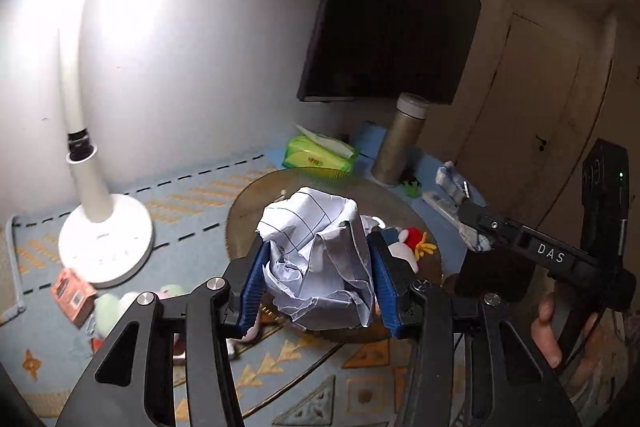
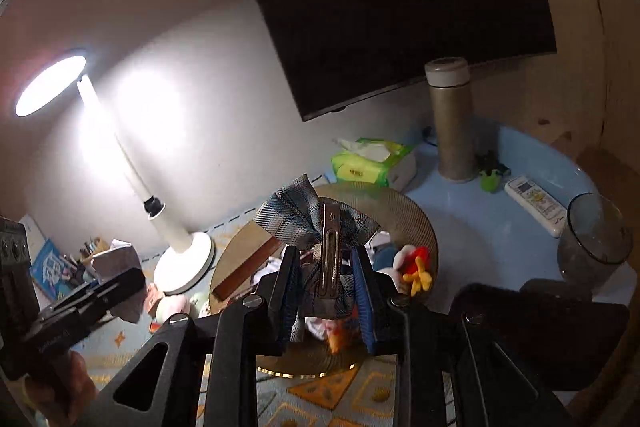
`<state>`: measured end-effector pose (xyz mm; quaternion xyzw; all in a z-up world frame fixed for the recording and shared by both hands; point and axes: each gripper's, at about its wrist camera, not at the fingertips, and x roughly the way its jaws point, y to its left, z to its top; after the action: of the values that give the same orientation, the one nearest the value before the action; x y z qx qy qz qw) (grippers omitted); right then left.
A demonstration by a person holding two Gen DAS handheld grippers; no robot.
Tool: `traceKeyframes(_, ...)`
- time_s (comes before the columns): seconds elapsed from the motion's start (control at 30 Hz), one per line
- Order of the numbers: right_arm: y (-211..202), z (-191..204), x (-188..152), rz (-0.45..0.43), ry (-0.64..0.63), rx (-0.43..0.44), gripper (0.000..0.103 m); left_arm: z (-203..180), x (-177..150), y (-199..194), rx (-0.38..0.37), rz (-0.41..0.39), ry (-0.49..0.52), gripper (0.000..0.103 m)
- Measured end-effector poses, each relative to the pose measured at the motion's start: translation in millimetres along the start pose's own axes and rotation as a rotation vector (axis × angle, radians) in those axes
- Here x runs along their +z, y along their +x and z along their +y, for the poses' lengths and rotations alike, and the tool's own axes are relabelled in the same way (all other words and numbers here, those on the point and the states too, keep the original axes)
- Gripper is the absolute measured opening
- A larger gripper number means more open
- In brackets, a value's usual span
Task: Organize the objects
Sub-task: 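Carry the paper ball and bow over the golden bowl and release both, then move both grippers back over the tablecloth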
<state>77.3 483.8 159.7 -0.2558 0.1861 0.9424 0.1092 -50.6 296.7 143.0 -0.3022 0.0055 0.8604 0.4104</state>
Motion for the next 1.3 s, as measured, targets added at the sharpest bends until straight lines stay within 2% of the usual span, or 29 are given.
traceKeyframes(0.07, 12.7, -4.7, 9.2, 0.006, 0.018, 0.006, 0.028, -9.6, 4.6, 18.7, -0.002, -0.02, 0.01, 0.054)
traceKeyframes(0.1, 19.7, -6.0, 11.9, 0.013, 0.027, 0.008, 0.033, -12.0, 5.1, 26.6, -0.003, -0.031, 0.005, 0.072)
traceKeyframes(0.13, 26.7, -9.2, 13.4, 0.022, 0.034, 0.006, 0.049, -12.2, 4.7, 34.8, -0.01, -0.034, -0.008, 0.094)
traceKeyframes(0.17, 34.2, -11.9, 14.0, 0.038, 0.039, -0.001, 0.06, -10.7, 2.8, 41.1, -0.017, -0.032, -0.025, 0.099)
traceKeyframes(0.2, 40.0, -15.2, 12.8, 0.052, 0.048, -0.01, 0.075, -7.6, -0.3, 45.1, -0.02, -0.029, -0.045, 0.1)
traceKeyframes(0.37, 42.0, -32.7, -4.0, 0.056, 0.062, -0.012, 0.076, 15.8, -14.2, 43.1, 0.01, 0.007, -0.09, 0.1)
traceKeyframes(0.53, 32.7, -29.4, -16.8, 0.09, 0.046, 0.016, 0.076, 47.3, -27.4, -4.5, 0.058, -0.025, -0.136, 0.1)
traceKeyframes(0.77, -1.4, 33.0, -33.1, 0.1, -0.082, 0.136, 0.078, 94.6, -43.2, -105.4, 0.221, -0.112, -0.122, 0.1)
traceKeyframes(0.87, -6.1, 65.7, -46.3, 0.131, -0.137, 0.186, 0.087, 114.3, -58.3, -137.6, 0.263, -0.128, -0.157, 0.1)
traceKeyframes(1.03, 3.2, 120.2, -90.0, 0.216, -0.265, 0.23, 0.088, 149.2, -106.1, -149.7, 0.378, -0.031, -0.219, 0.1)
traceKeyframes(1.13, 23.5, 144.9, -127.0, 0.284, -0.355, 0.247, 0.088, 168.7, -141.9, -141.7, 0.404, 0.038, -0.247, 0.1)
traceKeyframes(1.3, 63.1, 165.9, -176.3, 0.351, -0.5, 0.216, 0.087, 177.2, -173.6, -124.0, 0.463, 0.092, -0.199, 0.1)
